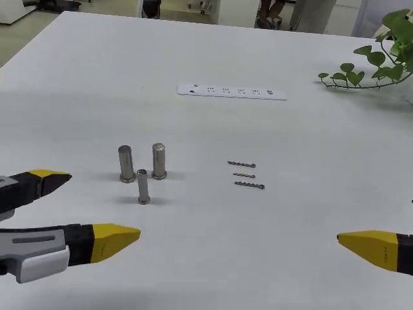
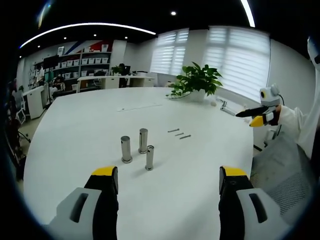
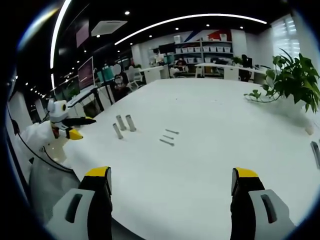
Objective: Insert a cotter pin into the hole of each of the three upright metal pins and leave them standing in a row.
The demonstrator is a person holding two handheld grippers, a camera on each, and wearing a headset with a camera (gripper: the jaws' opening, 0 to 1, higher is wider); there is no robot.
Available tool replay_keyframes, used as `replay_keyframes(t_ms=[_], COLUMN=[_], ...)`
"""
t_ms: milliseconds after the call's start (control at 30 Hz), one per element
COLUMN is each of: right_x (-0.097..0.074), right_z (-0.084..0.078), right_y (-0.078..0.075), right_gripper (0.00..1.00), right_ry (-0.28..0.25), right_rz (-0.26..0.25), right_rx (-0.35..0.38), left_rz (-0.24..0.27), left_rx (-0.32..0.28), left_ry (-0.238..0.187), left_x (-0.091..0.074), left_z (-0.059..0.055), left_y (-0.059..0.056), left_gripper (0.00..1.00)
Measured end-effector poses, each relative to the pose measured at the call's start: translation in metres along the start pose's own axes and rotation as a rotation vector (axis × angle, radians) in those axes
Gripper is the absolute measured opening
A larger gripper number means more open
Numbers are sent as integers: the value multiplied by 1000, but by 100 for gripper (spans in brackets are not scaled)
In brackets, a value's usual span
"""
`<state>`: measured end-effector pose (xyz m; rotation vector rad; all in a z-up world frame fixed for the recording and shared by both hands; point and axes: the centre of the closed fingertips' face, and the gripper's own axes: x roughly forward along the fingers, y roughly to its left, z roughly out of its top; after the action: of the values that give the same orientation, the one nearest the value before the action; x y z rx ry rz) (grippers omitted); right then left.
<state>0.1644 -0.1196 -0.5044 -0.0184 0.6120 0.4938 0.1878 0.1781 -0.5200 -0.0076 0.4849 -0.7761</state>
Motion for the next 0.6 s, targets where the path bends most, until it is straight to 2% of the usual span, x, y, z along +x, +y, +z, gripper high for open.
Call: replay_keyframes(t_ms=[333, 600], right_x=[0, 2], right_z=[0, 0], right_y=[-1, -1], right_gripper=[98, 98], right_ry=[1, 8], right_rz=[-6, -8], right_rx=[1, -3], left_rz=[-35, -40], left_rx=[34, 44], left_ry=[24, 27], left_x=[11, 18], left_z=[-4, -2], left_y=[-1, 5], left_gripper=[79, 75])
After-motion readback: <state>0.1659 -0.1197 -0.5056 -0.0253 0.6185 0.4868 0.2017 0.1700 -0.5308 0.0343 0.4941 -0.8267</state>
